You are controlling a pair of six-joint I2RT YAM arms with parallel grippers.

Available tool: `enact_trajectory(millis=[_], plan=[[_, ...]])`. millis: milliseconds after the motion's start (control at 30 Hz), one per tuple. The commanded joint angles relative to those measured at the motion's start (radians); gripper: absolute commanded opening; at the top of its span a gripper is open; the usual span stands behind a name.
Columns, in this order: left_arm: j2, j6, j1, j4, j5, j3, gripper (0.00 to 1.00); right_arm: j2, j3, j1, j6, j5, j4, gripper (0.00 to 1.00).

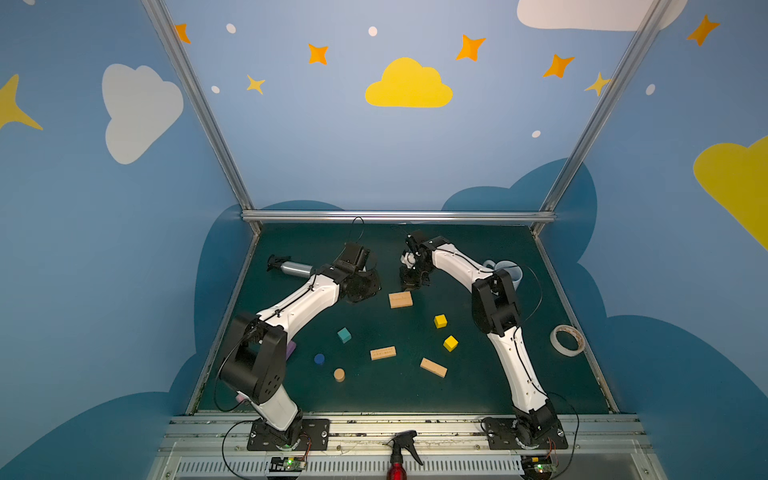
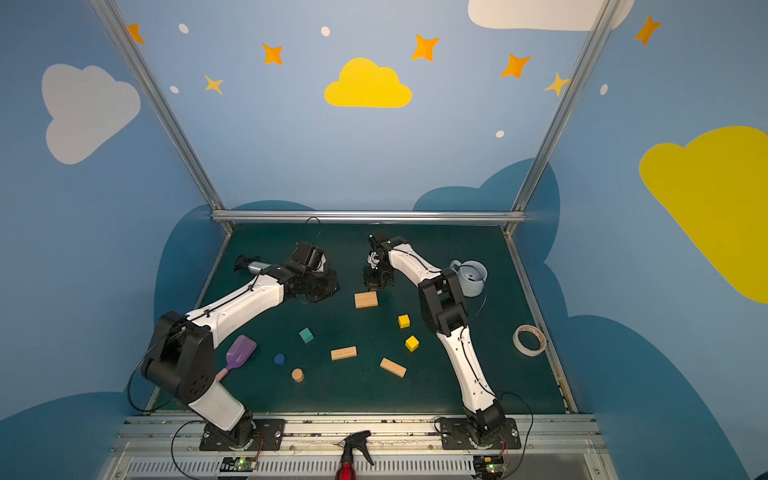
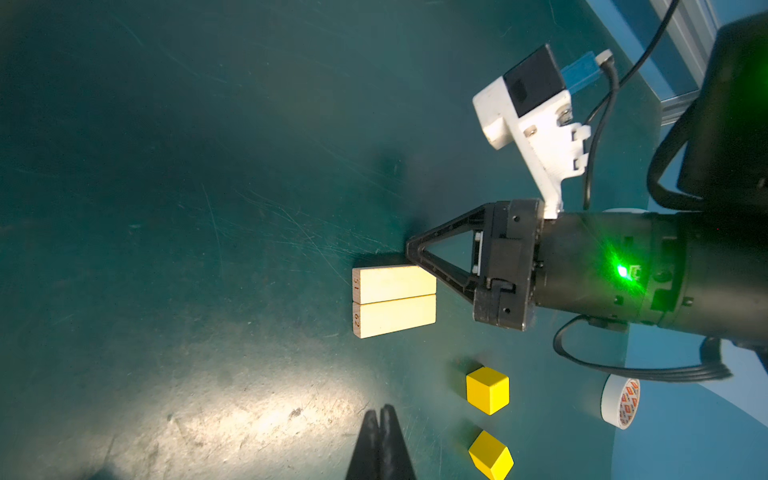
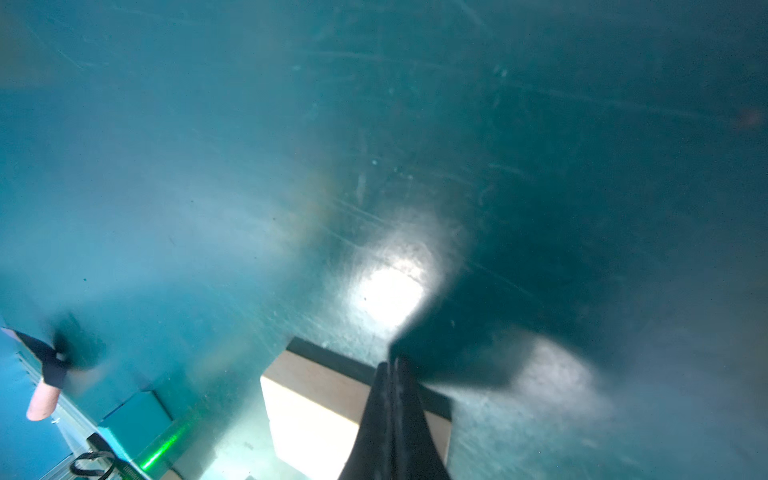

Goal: Build the wood block tower

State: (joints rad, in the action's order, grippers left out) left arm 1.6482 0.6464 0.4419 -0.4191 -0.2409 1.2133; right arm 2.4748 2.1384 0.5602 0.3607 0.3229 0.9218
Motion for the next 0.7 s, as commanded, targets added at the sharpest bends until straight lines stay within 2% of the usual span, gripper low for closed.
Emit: enact_trajectory(millis=[0,400,667], plan=[[0.011,0.003,0.005,0.006,0.001,0.015,0.05,-0.022,-0.024,0.004,-0.003,-0.035,0.047,0.0],[0.002,-0.001,0.011,0.001,0.011,0.015,0.04,-0.054,-0.06,0.015,0.003,-0.053,0.042,0.0],[-0.005,-0.003,0.014,-0.003,0.013,0.015,0.05,-0.039,-0.015,0.008,0.001,-0.072,0.057,0.0]])
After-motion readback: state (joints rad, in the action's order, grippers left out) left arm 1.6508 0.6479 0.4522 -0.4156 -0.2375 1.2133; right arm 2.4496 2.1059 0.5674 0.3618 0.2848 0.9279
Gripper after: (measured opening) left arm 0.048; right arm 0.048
